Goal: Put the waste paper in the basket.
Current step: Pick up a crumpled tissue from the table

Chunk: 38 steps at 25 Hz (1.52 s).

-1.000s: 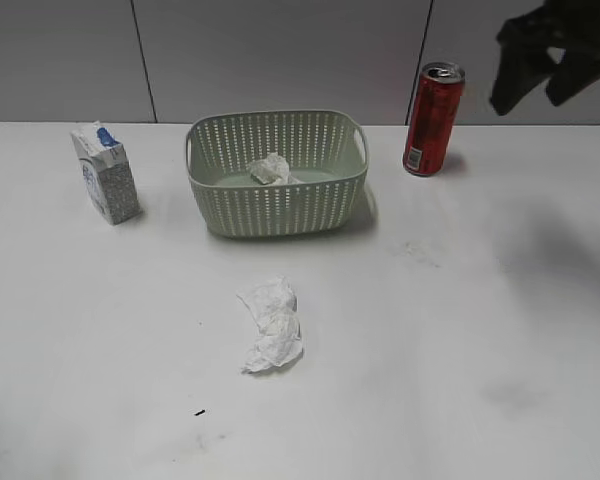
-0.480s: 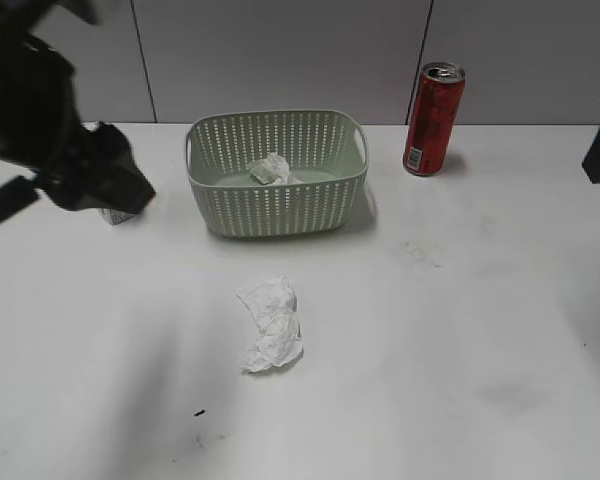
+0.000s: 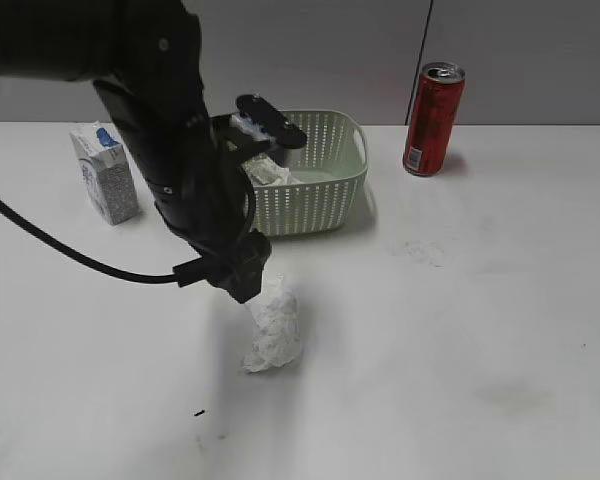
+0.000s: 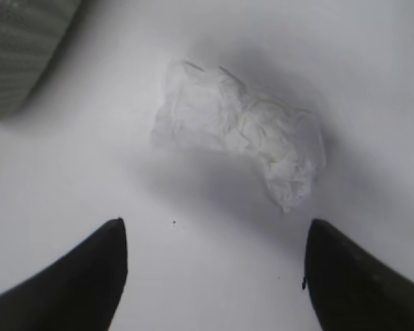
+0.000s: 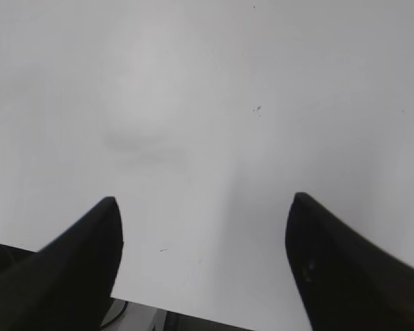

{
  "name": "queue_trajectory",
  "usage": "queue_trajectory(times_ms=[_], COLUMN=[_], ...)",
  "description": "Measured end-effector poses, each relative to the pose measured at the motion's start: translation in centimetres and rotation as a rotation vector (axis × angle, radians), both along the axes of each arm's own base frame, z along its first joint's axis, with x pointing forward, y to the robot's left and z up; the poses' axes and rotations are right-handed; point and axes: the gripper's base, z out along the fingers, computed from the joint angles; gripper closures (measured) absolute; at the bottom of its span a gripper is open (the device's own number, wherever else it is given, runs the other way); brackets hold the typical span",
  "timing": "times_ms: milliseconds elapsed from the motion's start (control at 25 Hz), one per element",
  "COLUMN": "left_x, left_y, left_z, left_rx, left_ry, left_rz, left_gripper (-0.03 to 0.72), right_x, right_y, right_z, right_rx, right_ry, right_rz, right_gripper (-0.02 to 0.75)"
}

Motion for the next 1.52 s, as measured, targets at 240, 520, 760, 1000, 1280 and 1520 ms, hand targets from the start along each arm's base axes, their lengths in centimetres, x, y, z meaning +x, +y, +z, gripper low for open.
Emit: queue_trajectory(times_ms=[240,520,760,1000,1280,1520], left_x=[1.2,2.0,2.2,1.6,1.7,1.8], left_y=[-1.7,-2.5,-2.9,-4.1,-4.5,-4.6], left_z=[-3.2,-5.5,-7.6,-9.0,-9.1,-9.3], left_rx=[0.002,-0.018,-0.012,-0.005,-0.016,-0.021], left_ry=[0.094,0.098,0.126,0.132,0.115,0.106], left_rz=[0.027,0.057,0.073,0.049,0.046,0.049], left_gripper=[0.095,0.096,0.096,0.096,0.124,0.483], right_x=[-5.3,-10.9,-14.4,-16.9,-18.5,-18.6], right_y=[-0.3,-0.6,-0.8,-1.0,-1.1,-1.1], right_z=[-0.2,-1.4,-1.0,-1.1,-0.8,-0.8], right_rx=[0.012,0.030,0.052,0.058,0.066,0.068], right_ry=[-0.114,-0.284,-0.460,-0.577,-0.687,-0.696], right_rz=[-0.012,-0.029,-0.040,-0.037,-0.037,-0.037], right_gripper=[0.184,0.184,0.184,0.184,0.185,0.185])
